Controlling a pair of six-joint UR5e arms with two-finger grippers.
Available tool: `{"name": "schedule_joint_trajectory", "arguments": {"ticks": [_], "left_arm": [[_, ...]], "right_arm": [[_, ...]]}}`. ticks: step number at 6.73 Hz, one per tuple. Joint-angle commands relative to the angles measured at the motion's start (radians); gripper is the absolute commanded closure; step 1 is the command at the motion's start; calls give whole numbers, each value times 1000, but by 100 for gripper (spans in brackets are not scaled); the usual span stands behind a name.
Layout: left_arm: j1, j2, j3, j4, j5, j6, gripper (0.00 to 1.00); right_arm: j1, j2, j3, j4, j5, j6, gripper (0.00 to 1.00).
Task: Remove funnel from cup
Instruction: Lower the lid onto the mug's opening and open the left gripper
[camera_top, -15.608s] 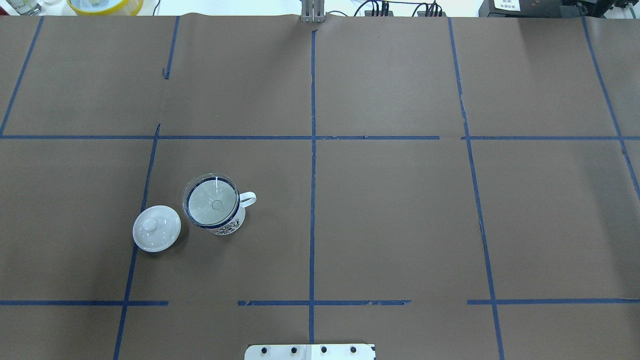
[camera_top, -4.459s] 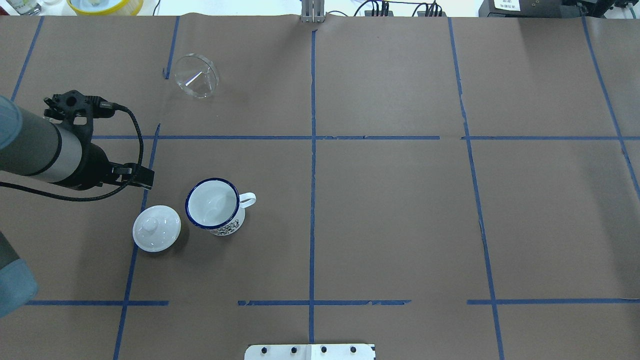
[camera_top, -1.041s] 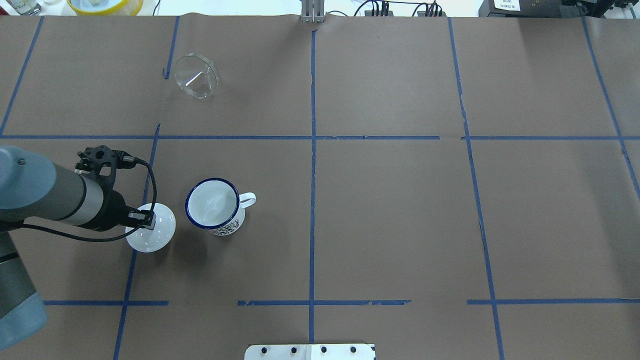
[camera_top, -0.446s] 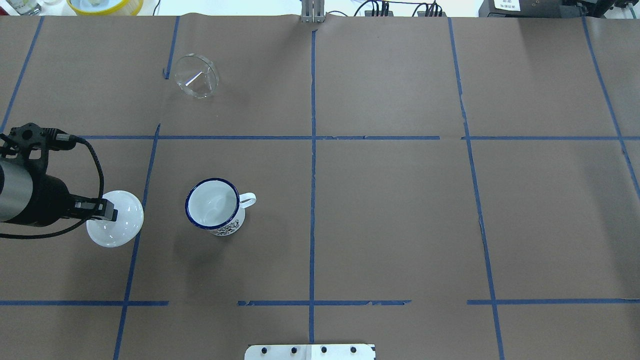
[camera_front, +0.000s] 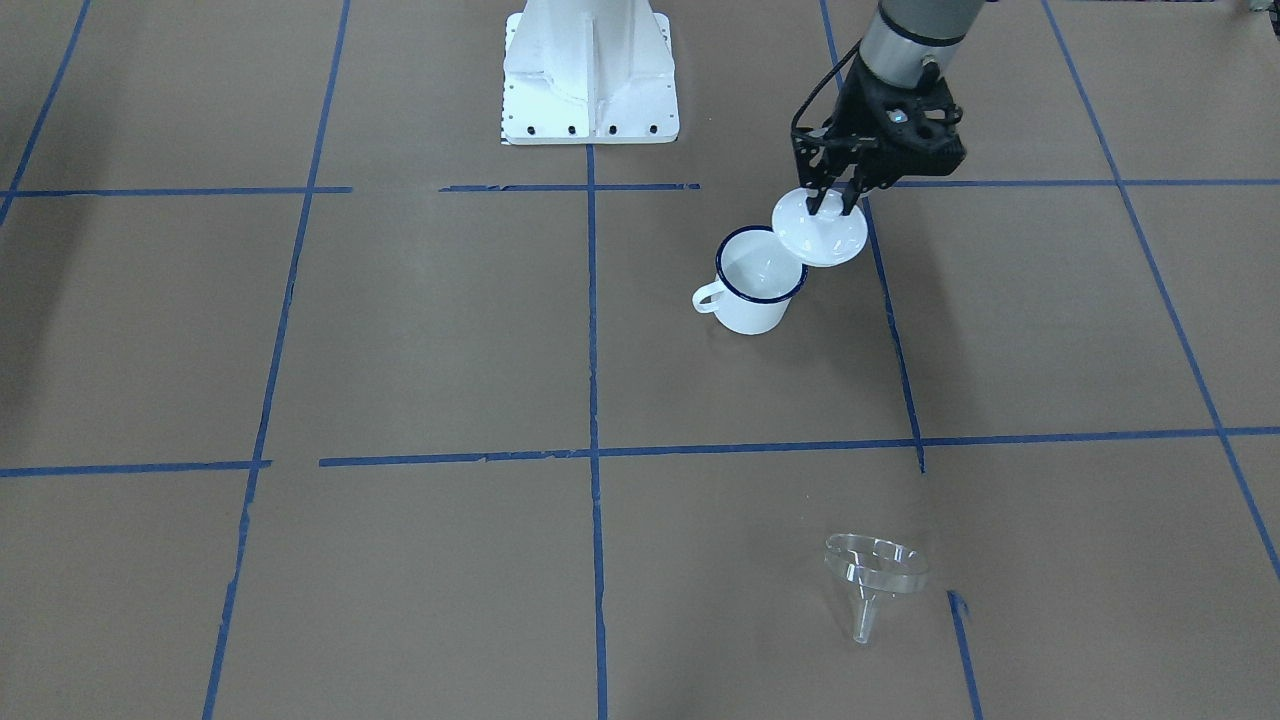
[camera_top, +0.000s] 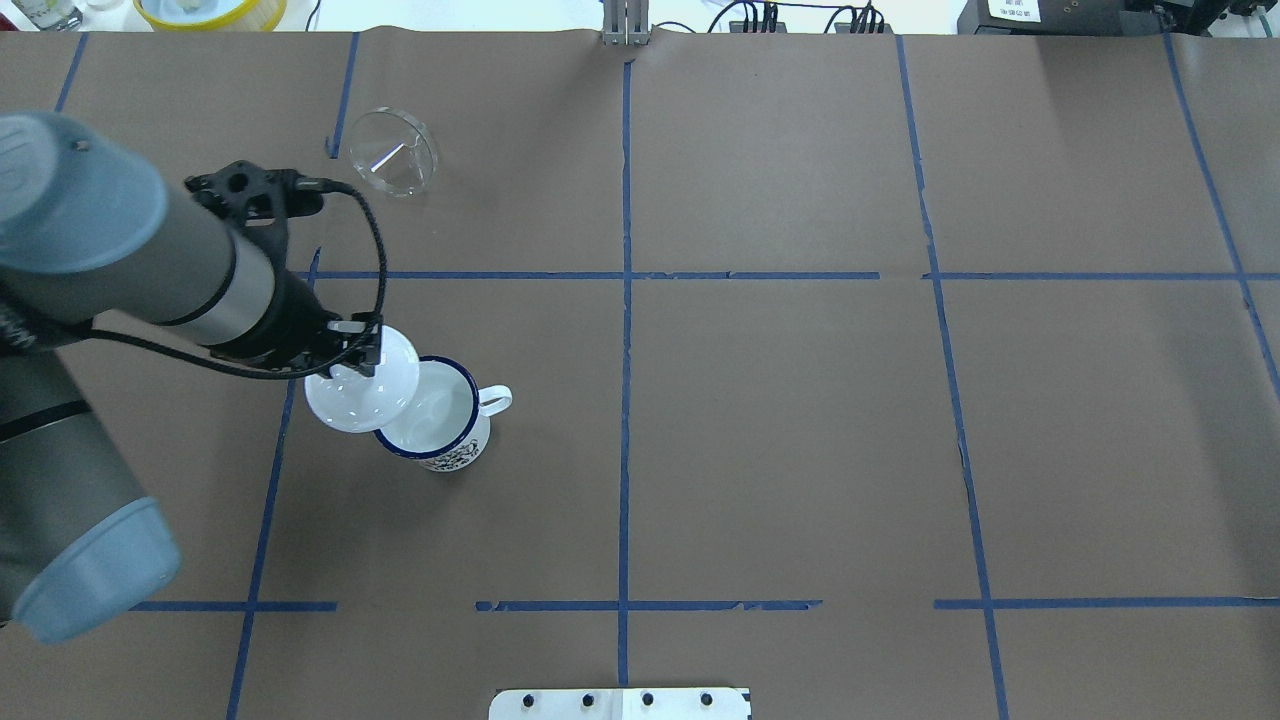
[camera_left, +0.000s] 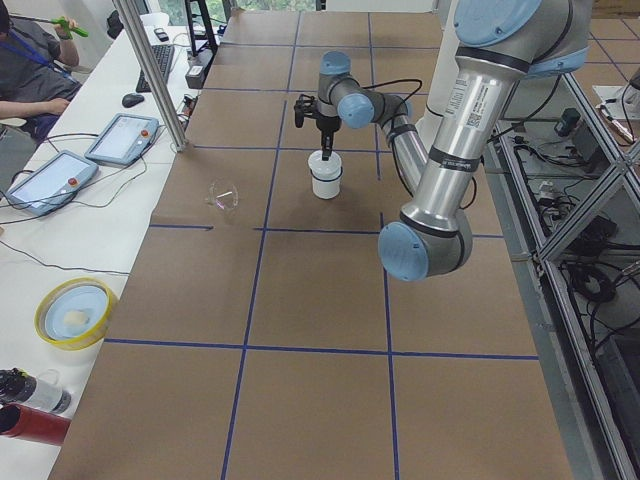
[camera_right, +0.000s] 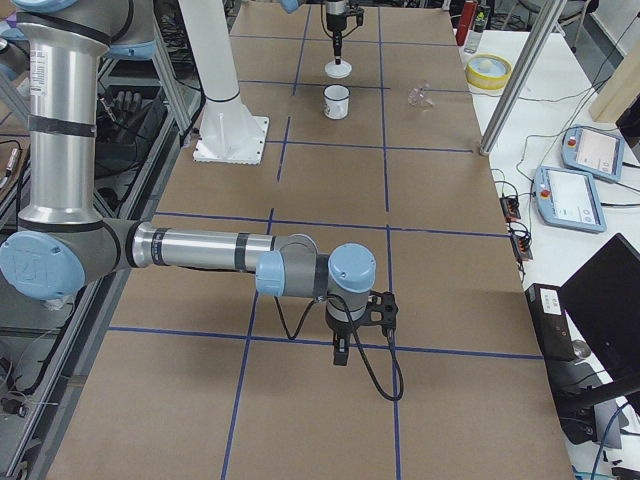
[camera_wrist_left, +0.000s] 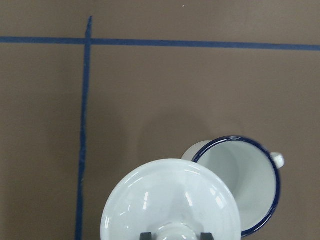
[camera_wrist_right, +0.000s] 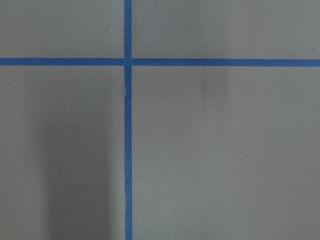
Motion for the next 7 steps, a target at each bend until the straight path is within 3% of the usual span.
{"name": "schedule_joint_trajectory", "arguments": {"ticks": [1, 7], "left_arm": [[9, -102, 104, 20, -3, -29, 100], [54, -73, 128, -17, 4, -49, 100]], "right_arm": [[0, 0, -1, 0, 0, 0, 0], [0, 0, 1, 0, 0, 0, 0]]}}
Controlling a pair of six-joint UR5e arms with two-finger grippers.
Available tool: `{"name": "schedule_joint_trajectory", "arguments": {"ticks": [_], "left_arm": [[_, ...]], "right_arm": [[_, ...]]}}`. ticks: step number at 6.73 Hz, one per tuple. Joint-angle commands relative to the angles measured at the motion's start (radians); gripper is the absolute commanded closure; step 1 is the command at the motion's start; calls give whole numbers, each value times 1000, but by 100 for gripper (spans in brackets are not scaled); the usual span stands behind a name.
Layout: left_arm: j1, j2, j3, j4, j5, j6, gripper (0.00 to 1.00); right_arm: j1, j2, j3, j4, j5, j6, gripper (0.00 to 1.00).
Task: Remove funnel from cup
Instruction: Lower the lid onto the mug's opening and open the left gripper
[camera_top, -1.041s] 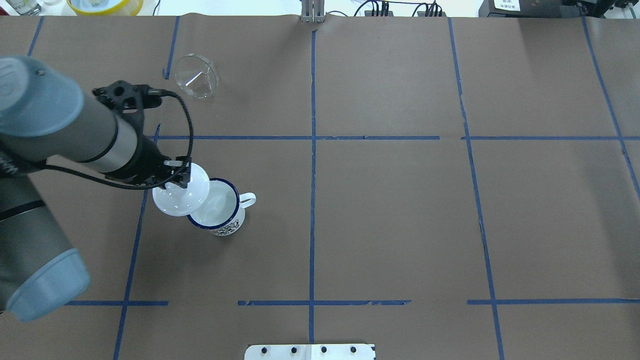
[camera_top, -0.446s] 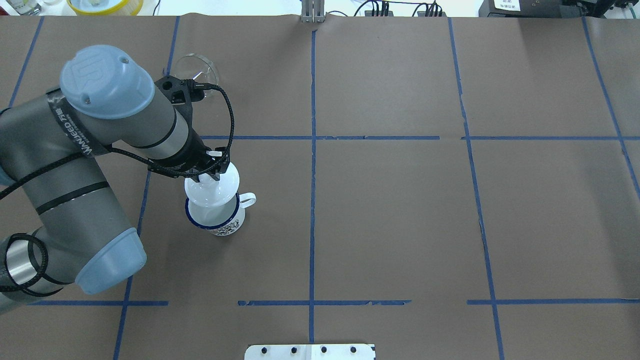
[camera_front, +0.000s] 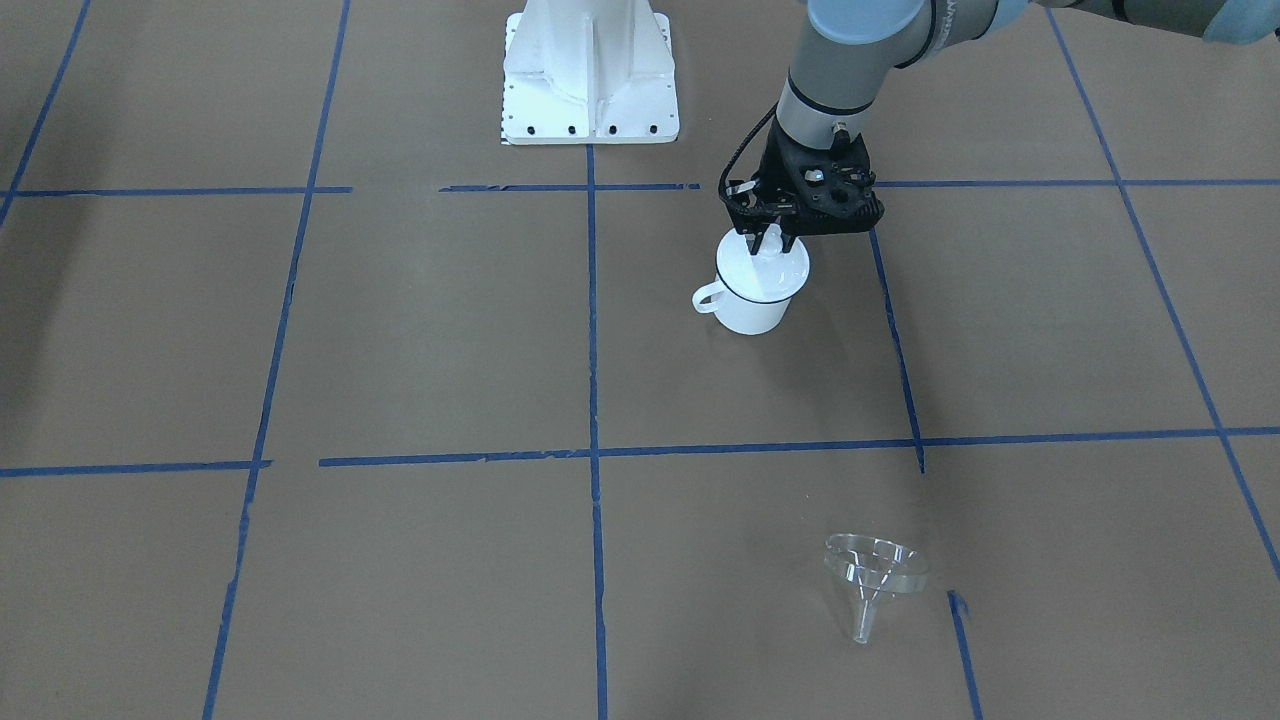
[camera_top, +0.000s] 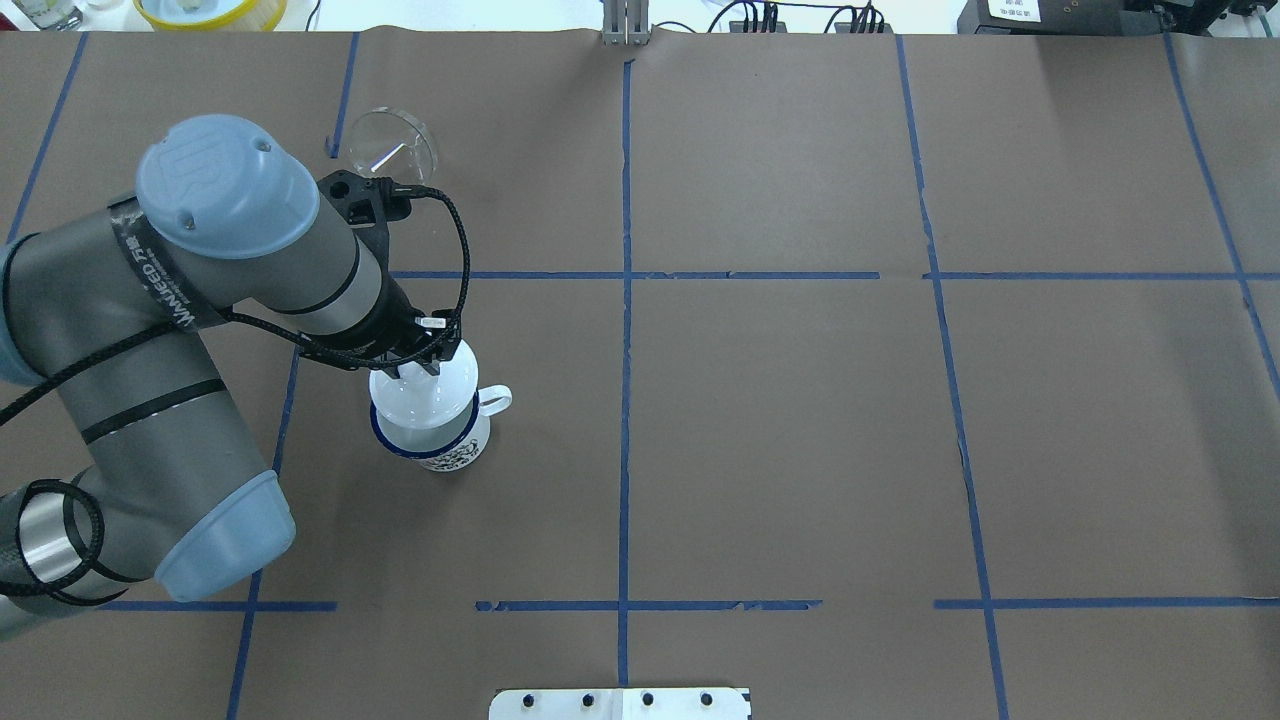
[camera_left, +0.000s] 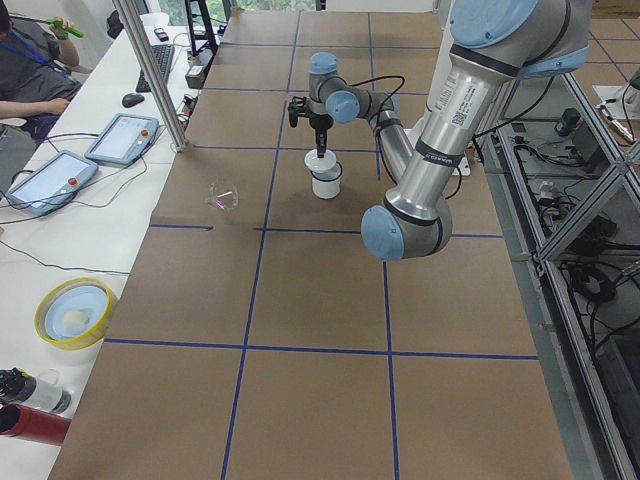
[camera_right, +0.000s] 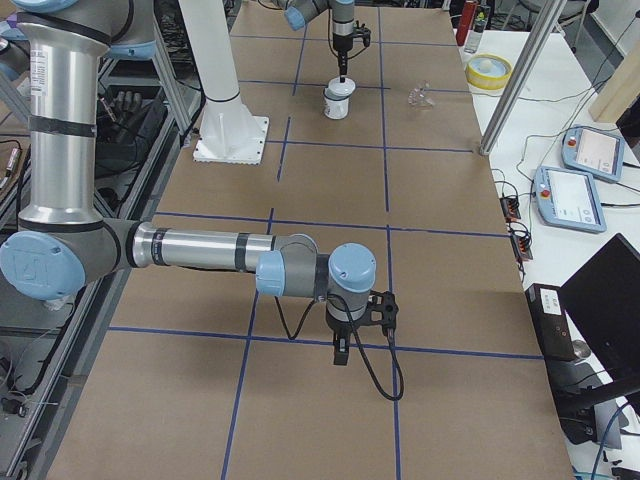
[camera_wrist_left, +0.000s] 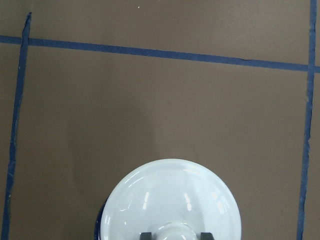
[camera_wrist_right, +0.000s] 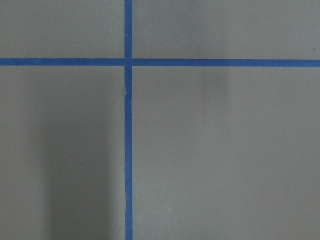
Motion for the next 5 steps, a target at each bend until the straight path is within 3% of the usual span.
{"name": "schedule_joint_trajectory", "arguments": {"ticks": [1, 5], "left_arm": [[22, 5, 1, 0, 2, -2, 100], [25, 29, -2, 0, 2, 4, 100]], "right_arm": [[0, 0, -1, 0, 0, 0, 0], [0, 0, -1, 0, 0, 0, 0]]}}
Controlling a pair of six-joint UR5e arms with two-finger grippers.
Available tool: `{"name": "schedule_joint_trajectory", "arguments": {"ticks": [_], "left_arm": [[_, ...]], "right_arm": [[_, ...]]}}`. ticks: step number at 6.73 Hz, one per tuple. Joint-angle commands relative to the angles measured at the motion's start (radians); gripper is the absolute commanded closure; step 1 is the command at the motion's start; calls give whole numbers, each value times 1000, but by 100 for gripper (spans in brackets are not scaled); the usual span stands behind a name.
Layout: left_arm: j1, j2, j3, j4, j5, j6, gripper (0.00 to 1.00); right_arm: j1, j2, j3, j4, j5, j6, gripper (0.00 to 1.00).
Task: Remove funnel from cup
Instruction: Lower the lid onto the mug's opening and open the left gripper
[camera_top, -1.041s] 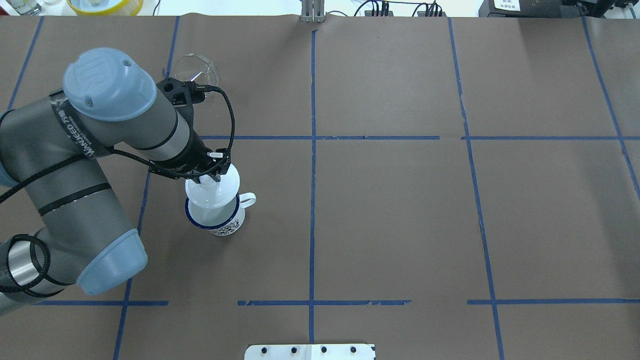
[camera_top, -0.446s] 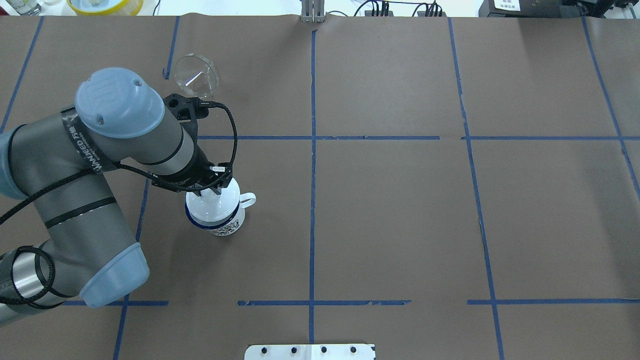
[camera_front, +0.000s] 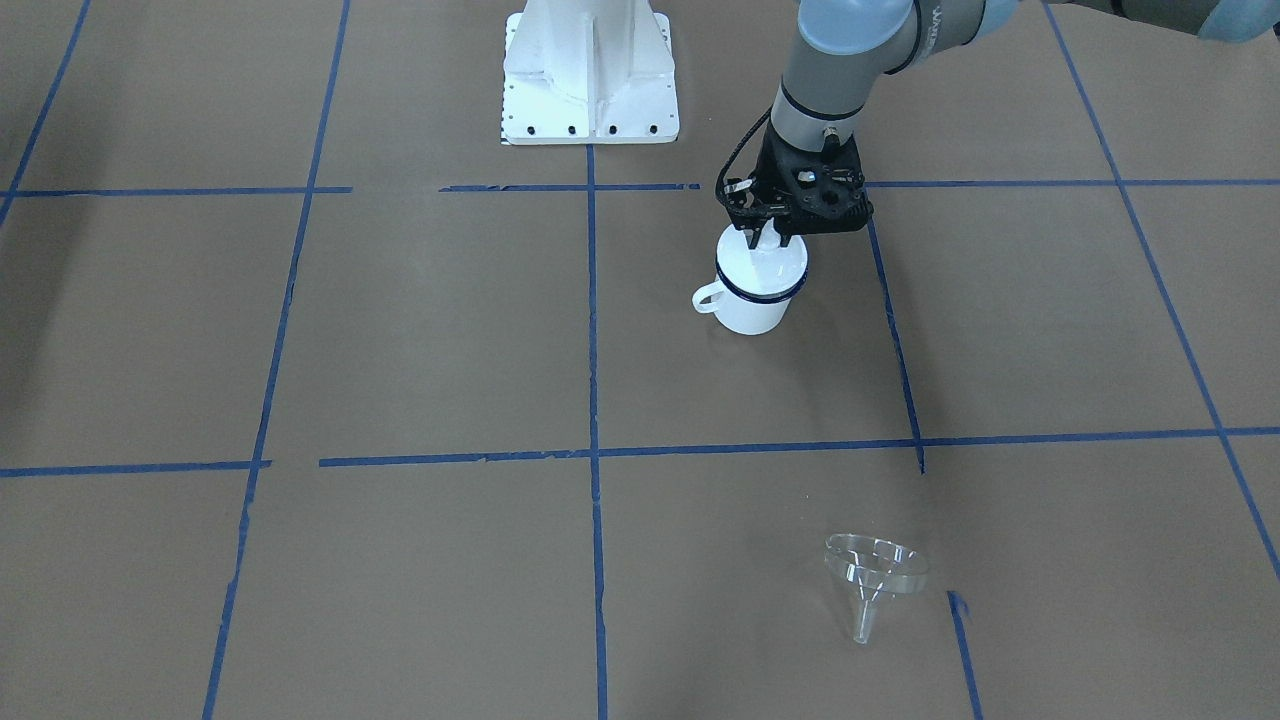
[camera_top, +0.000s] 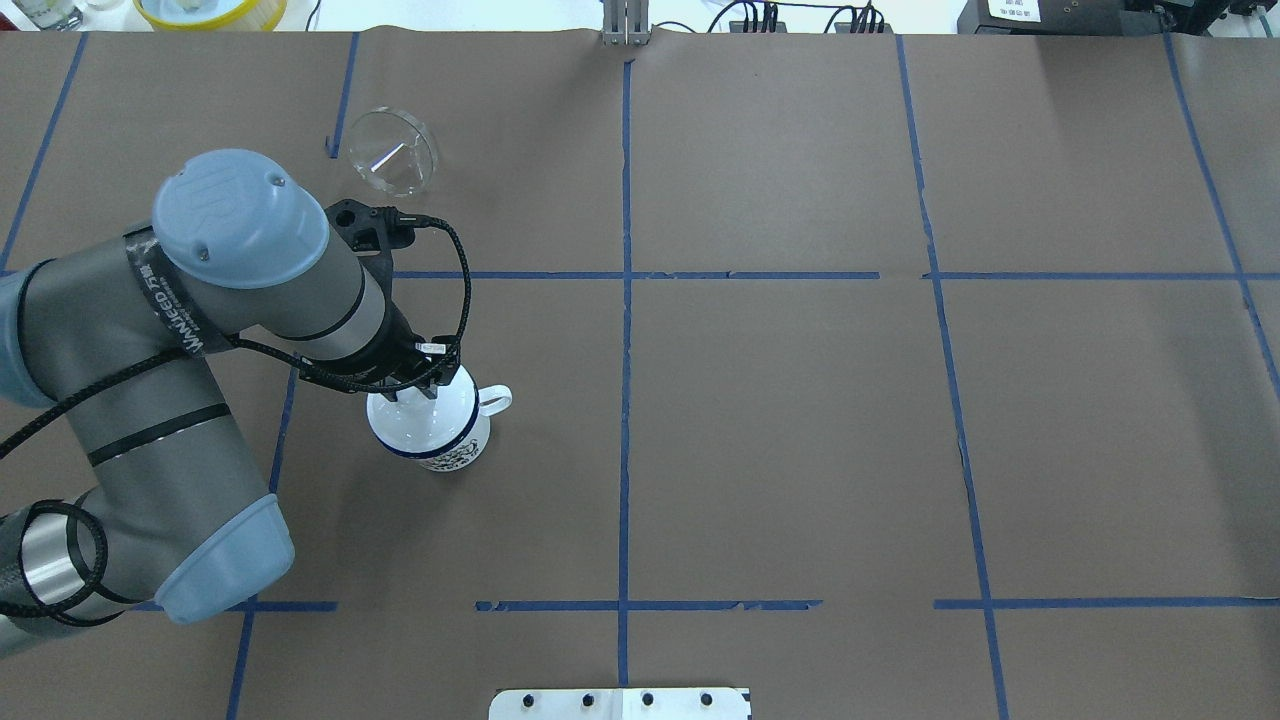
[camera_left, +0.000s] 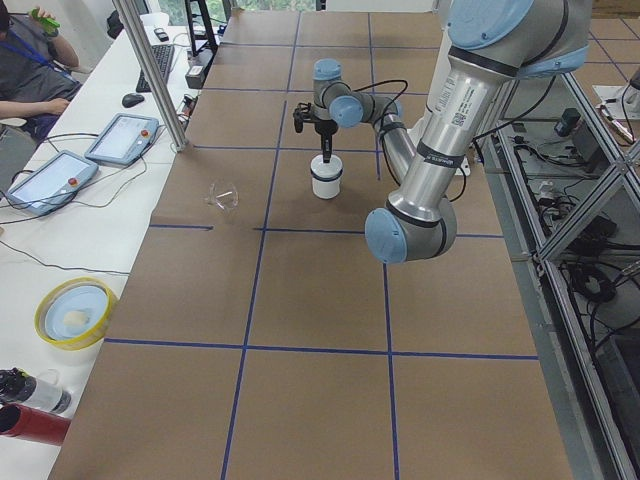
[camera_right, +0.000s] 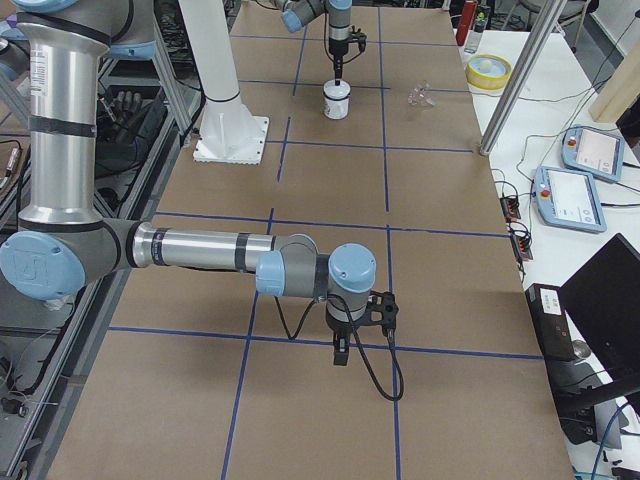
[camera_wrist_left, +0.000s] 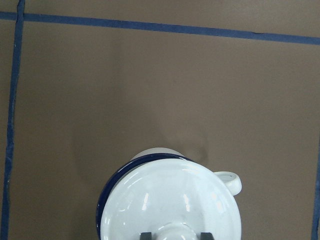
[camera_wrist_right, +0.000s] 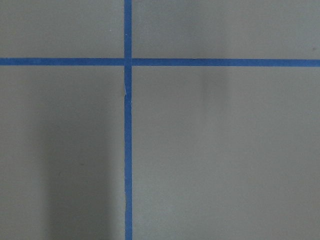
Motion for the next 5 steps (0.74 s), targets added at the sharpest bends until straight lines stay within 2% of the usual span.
{"name": "schedule_joint_trajectory", "arguments": {"ticks": [1, 5], "left_arm": [[2, 4, -1, -2, 0, 1, 100], [5, 2, 7, -2, 0, -1, 100]], "right_arm": [[0, 0, -1, 0, 0, 0, 0], [0, 0, 1, 0, 0, 0, 0]]}}
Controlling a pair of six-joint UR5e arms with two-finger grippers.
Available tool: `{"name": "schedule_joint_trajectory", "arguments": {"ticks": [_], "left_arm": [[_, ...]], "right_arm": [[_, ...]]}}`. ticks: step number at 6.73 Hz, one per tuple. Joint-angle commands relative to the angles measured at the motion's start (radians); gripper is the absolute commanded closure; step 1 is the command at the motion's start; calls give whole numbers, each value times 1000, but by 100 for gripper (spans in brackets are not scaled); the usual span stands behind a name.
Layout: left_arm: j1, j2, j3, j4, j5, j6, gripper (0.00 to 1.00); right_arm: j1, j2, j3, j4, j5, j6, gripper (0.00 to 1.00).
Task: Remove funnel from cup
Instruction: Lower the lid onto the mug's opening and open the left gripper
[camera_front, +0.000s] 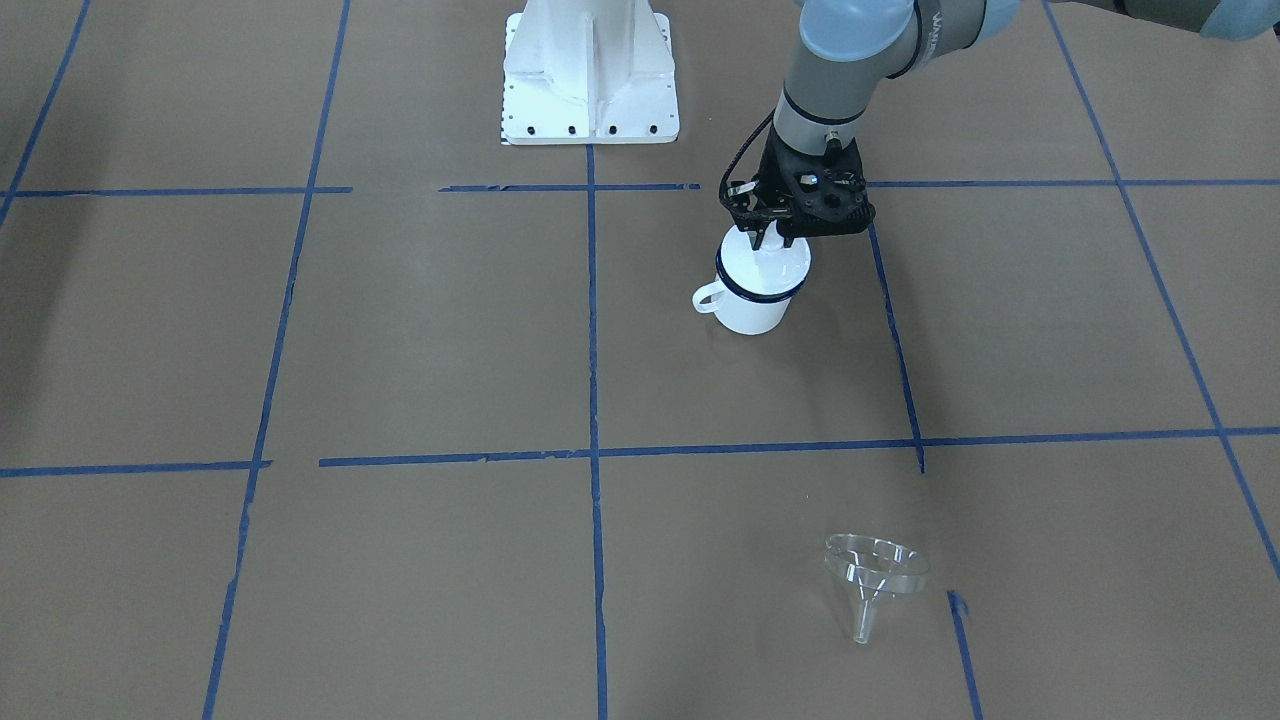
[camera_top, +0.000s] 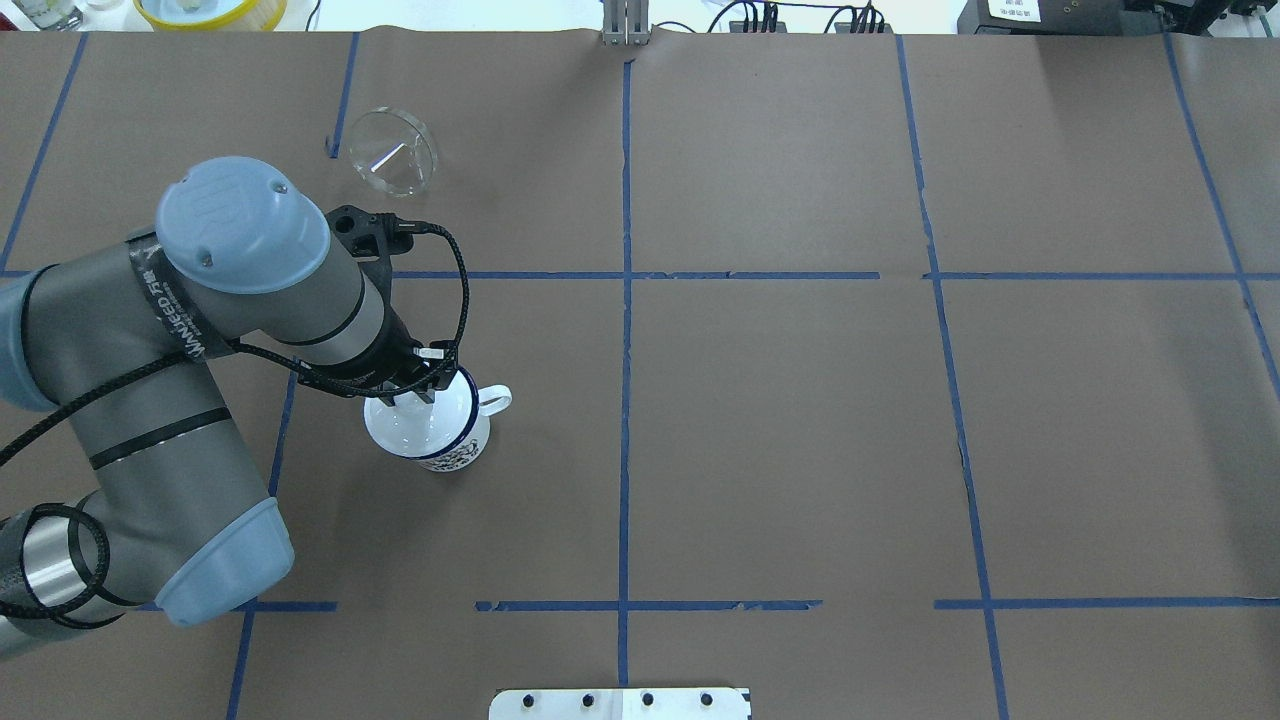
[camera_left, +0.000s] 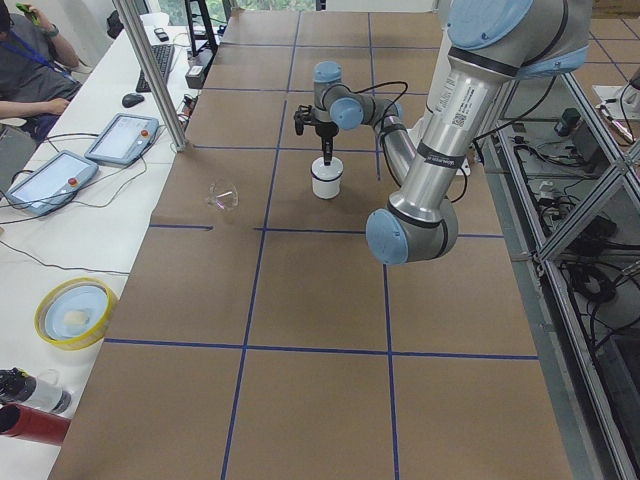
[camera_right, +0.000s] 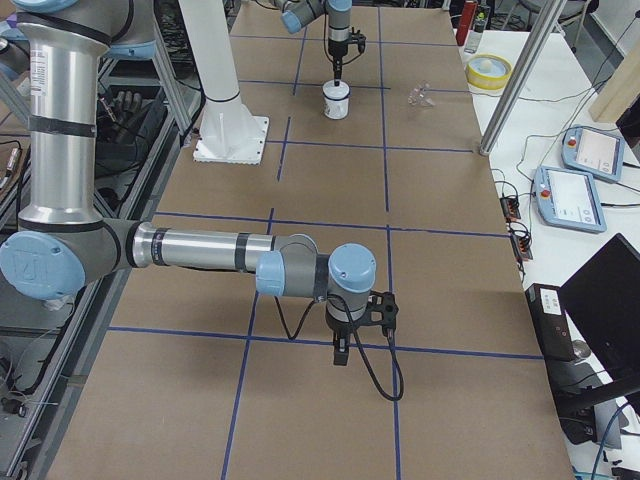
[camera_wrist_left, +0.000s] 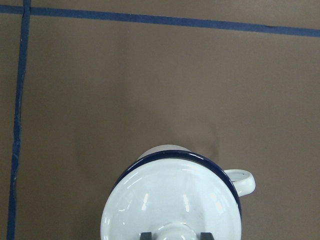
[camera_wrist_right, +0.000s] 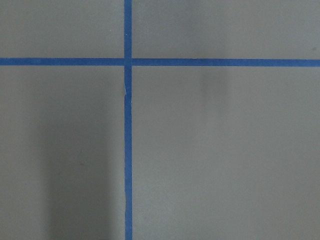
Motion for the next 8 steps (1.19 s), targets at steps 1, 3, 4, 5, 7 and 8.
{"name": "schedule_joint_trajectory", "arguments": {"ticks": [1, 3, 4, 5, 7, 8], "left_arm": [[1, -1, 1, -3, 0, 1, 99], [1, -1, 1, -5, 0, 1, 36], [1, -1, 1, -5, 0, -2, 0], [1, 2, 0, -5, 0, 0, 0], [-28, 15, -44, -5, 2, 83, 0], [-95, 88, -107, -9, -12, 247, 0]], "right_arm": [[0, 0, 0, 0, 0, 0, 0], [0, 0, 0, 0, 0, 0, 0], [0, 0, -1, 0, 0, 0, 0], [0, 0, -1, 0, 0, 0, 0], [0, 0, -1, 0, 0, 0, 0], [0, 0, 0, 0, 0, 0, 0]]}}
